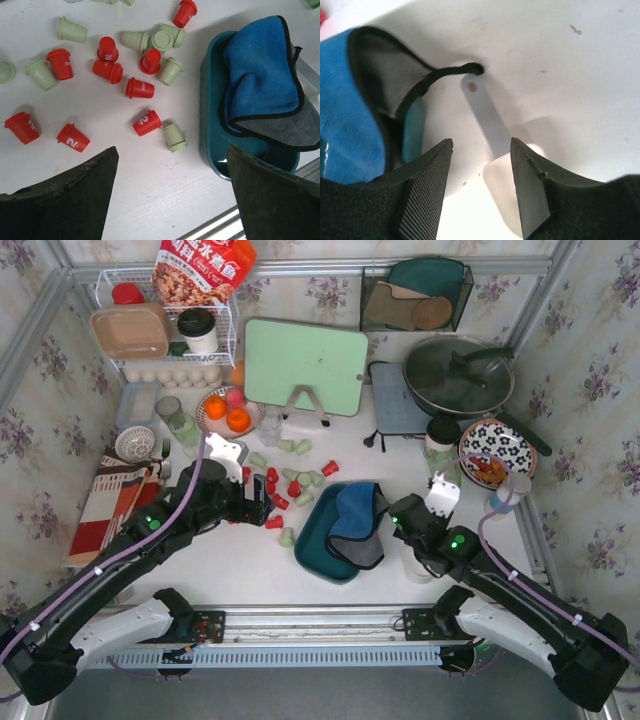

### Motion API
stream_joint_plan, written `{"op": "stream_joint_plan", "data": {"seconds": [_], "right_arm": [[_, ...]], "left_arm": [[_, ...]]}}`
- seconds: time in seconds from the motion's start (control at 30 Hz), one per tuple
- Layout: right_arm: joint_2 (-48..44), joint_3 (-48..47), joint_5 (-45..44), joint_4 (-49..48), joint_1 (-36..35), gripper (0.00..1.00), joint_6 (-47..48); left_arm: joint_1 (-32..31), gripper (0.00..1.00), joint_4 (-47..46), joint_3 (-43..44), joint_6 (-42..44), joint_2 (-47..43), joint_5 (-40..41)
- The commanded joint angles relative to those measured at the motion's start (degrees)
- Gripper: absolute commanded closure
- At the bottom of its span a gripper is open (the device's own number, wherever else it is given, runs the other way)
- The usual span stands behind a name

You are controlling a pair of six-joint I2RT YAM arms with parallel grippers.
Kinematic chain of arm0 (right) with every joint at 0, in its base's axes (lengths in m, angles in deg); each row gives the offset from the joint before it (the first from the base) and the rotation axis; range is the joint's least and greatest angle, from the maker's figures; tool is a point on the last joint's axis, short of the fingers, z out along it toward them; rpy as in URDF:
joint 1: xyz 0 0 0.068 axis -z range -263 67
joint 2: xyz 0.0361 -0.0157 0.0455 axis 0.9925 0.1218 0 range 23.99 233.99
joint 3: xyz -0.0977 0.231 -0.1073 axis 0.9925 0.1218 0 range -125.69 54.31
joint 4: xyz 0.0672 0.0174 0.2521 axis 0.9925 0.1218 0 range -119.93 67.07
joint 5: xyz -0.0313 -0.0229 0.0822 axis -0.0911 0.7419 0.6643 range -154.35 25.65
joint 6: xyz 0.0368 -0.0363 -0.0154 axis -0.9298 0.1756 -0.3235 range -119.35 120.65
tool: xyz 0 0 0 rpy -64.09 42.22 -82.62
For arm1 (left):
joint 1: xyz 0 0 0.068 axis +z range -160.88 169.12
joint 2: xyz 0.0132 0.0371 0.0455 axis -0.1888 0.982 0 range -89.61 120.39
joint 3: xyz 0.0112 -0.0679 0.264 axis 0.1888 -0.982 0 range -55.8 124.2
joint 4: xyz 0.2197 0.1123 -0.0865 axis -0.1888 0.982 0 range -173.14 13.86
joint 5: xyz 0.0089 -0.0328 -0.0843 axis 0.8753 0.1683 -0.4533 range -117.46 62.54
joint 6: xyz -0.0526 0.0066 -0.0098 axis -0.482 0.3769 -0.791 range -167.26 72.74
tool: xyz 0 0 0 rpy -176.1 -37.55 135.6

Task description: Mix the coffee capsules in the storage basket

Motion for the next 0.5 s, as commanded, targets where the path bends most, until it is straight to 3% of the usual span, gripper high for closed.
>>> {"op": "stream_joint_plan", "data": {"seconds": [0.0,0.13,0.37,0.47], "right_arm": [[-1.6,2.3,2.6,-4.3,7.0,0.42,-1.2],[4.6,1.7,4.7,-6.3,11.3,0.40,3.3],[21.2,-1.5,12.7,-8.9,13.3,0.28,12.0],[25.2,-2.6,14.6,-9.2,13.6,0.28,13.6]], "left_arm": [[-0.9,0.08,-1.6,0.8,2.7,-0.8,2.3],[-1.1,0.08,-2.0,0.5,2.7,-2.2,2.3],[-1.2,0.07,-2.6,-3.6,0.8,-8.4,1.4],[-1.2,0.07,-3.2,-5.1,-0.9,-11.9,0.0]]}}
